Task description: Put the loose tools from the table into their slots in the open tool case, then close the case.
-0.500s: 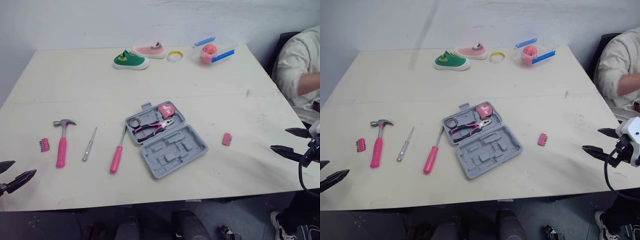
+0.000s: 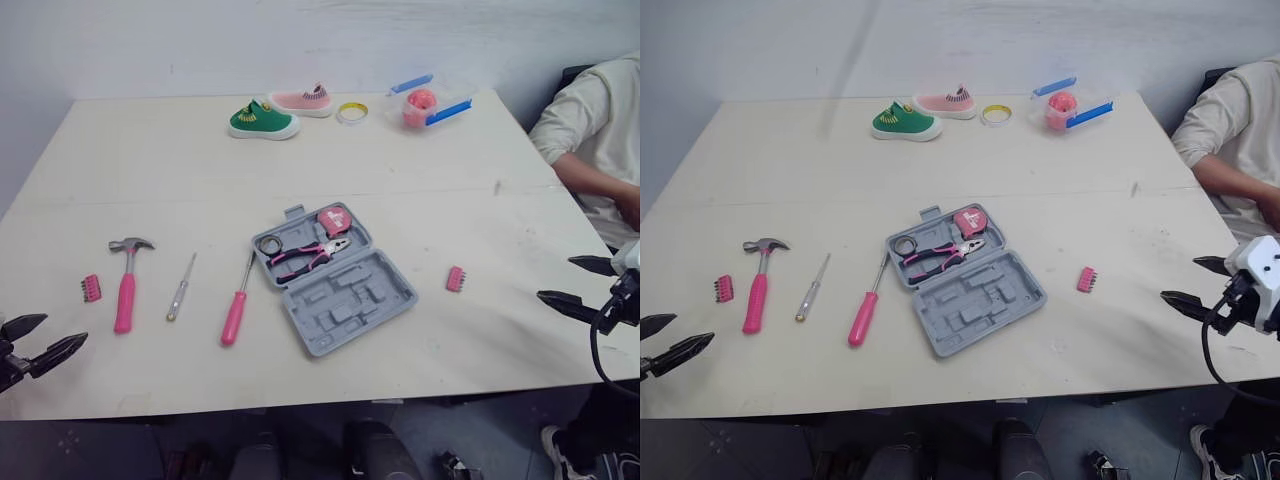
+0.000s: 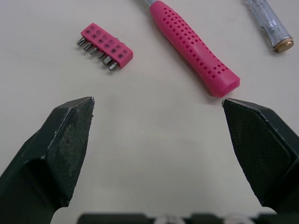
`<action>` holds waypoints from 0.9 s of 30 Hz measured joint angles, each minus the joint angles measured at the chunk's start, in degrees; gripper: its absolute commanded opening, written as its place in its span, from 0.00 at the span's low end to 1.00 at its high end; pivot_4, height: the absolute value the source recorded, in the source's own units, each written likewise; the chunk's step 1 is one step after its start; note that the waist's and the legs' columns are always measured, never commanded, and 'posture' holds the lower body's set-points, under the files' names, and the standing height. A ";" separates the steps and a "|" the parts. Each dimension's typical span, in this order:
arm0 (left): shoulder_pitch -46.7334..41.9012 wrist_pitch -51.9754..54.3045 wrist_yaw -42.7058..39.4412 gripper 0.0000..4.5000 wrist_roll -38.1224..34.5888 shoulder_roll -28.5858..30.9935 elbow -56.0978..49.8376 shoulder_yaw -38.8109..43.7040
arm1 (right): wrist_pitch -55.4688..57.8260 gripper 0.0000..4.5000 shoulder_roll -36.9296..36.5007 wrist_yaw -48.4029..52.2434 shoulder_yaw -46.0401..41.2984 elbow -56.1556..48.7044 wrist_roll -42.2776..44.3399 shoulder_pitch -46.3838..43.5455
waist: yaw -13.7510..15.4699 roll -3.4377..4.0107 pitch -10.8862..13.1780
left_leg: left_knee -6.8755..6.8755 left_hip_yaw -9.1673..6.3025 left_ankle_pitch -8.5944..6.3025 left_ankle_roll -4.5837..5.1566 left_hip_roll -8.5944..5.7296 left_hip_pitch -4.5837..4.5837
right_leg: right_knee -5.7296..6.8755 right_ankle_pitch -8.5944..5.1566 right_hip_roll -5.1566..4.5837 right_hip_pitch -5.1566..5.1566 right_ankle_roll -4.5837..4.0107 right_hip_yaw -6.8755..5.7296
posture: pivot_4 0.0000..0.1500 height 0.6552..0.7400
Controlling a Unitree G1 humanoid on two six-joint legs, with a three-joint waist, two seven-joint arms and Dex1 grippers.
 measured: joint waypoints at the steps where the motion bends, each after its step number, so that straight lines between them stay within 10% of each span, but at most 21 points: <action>1: -0.44 0.71 0.10 0.98 -0.38 -0.04 -1.38 -0.34 | 0.35 1.00 0.08 -0.64 0.10 -0.67 -0.04 -0.33 | 0.00 0.00 0.00 | 0.00 0.00 0.00 0.00 0.00 0.00 | 0.01 0.00 0.00 0.00 0.00 0.00 | 1.00 1.00; 14: -12.09 15.21 6.45 0.98 -3.46 -3.85 -32.81 -24.65 | 14.37 1.00 9.74 -10.64 17.65 -15.42 -3.20 -17.05 | 0.09 0.01 0.01 | 0.14 0.00 0.28 -0.47 0.04 -0.06 | 0.36 0.01 0.25 -0.02 0.02 0.15 | 1.00 1.00; 16: -16.00 17.74 8.35 1.00 -2.27 -5.30 -33.72 -29.83 | 15.96 0.87 12.66 -12.67 21.32 -13.65 -5.94 -21.98 | 0.08 0.01 0.00 | 0.23 0.03 0.30 -0.46 0.04 -0.09 | 0.40 0.01 0.28 -0.06 0.02 0.20 | 1.00 1.00; 24: -27.68 19.38 12.65 0.29 5.30 -11.61 -27.63 -44.35 | 15.83 0.01 23.16 -16.94 33.23 -1.18 -15.72 -35.53 | 0.12 0.00 0.01 | 0.69 0.23 0.30 -0.45 0.05 -0.64 | 1.02 0.01 0.36 -0.82 0.02 0.39 | 1.00 1.00; 27: -28.80 18.62 11.72 0.01 6.62 -11.97 -26.15 -46.48 | 14.41 0.00 26.00 -16.77 34.82 3.66 -17.36 -39.15 | 0.06 0.00 0.01 | 0.81 0.36 0.29 -0.42 0.04 -0.62 | 1.05 0.01 0.35 -0.81 0.02 0.48 | 1.00 1.00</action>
